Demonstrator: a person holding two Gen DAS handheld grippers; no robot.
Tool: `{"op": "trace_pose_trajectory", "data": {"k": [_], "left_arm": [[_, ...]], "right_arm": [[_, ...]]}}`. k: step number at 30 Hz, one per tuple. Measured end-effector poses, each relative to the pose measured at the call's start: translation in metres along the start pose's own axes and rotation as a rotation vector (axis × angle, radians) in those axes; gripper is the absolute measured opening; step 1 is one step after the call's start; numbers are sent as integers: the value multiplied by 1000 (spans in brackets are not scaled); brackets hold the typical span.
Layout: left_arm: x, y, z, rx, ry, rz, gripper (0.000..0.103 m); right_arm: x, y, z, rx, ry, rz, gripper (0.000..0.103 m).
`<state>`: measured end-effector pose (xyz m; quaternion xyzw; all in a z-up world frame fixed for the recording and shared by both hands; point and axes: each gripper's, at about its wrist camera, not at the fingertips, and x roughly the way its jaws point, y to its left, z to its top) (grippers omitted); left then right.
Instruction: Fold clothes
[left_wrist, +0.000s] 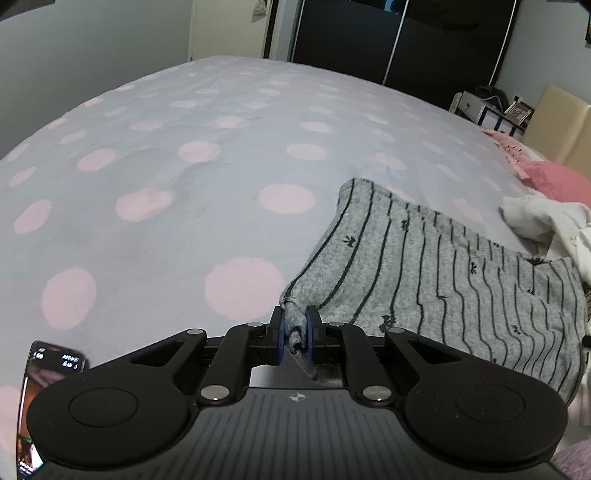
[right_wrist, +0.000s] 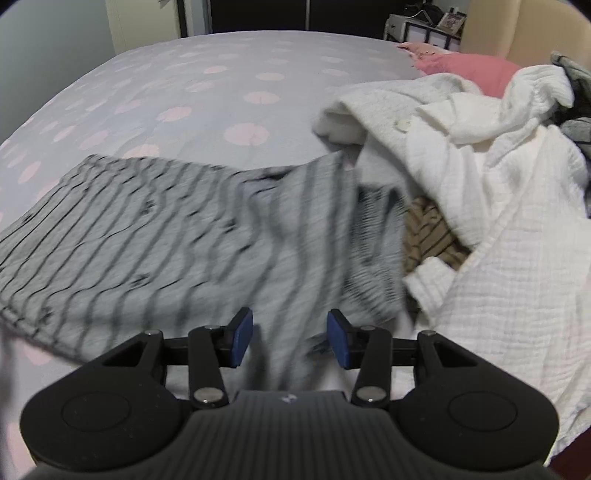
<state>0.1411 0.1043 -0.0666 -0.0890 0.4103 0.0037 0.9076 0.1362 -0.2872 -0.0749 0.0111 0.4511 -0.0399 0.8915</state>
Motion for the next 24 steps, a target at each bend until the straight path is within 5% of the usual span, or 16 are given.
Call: {"op": "trace_pose_trajectory", "data": {"k": [13, 15, 16, 17, 24], "left_arm": [[23, 1, -10, 62, 70, 5, 20], [25, 1, -10, 66, 71, 12, 25], [25, 0, -10, 67, 68, 15, 27], [25, 0, -10, 67, 65, 18, 27], [33, -10, -9, 72, 82, -23, 39]], "right_arm": [[48, -26, 62, 121, -49, 27, 56], [57, -24, 66, 126, -49, 29, 48], [60, -23, 68, 115, -56, 14, 18], [62, -21, 69, 99, -64, -4, 10], [54, -20, 102, 19, -146, -44, 7]]}}
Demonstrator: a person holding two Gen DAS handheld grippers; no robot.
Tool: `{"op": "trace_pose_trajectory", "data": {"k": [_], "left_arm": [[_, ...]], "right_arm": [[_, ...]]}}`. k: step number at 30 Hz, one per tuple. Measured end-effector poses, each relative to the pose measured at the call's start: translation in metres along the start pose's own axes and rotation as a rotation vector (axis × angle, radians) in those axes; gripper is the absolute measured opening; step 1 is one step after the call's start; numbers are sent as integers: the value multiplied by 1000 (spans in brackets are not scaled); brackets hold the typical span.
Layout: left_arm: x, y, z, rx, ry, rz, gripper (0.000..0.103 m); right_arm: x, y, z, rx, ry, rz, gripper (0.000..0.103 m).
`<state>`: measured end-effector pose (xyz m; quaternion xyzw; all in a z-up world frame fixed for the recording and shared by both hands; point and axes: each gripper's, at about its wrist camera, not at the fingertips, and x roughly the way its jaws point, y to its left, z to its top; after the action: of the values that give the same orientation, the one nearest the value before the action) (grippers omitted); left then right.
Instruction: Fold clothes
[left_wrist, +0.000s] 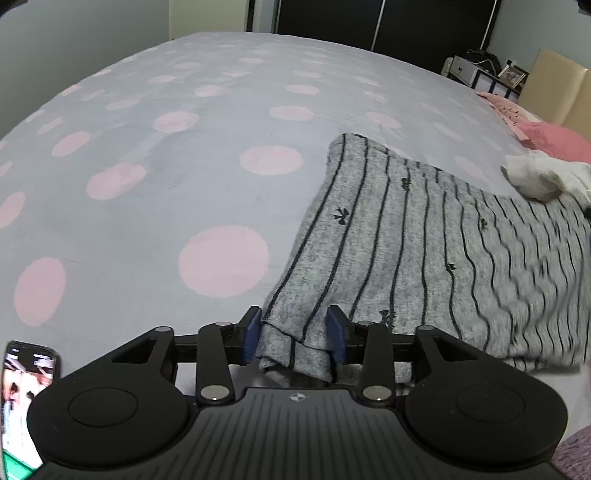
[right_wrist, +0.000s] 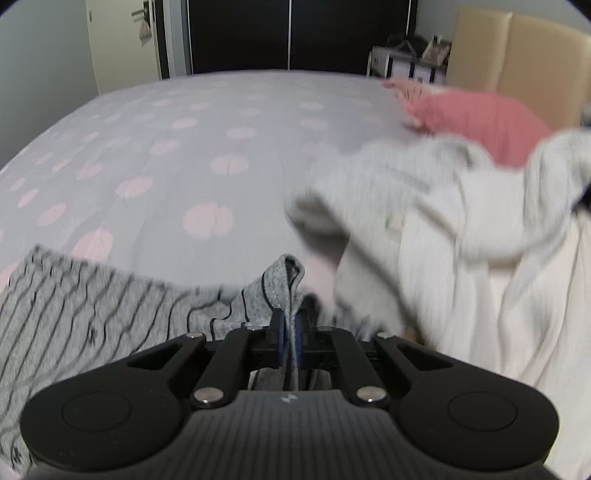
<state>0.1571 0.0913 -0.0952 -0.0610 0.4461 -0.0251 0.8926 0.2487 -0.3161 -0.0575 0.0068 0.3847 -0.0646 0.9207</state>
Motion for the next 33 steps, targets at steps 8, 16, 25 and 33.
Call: {"op": "trace_pose_trajectory", "data": {"k": [8, 16, 25, 33], "left_arm": [[5, -13, -2, 50, 16, -42, 47], [0, -8, 0, 22, 1, -64, 47], [-17, -7, 2, 29, -33, -44, 47], [-20, -8, 0, 46, -41, -20, 47]], "right_arm": [[47, -12, 15, 8, 89, -99, 7], [14, -36, -8, 80, 36, -79, 34], [-57, -47, -69, 180, 49, 65, 40], [-53, -52, -115, 360, 111, 171, 62]]}}
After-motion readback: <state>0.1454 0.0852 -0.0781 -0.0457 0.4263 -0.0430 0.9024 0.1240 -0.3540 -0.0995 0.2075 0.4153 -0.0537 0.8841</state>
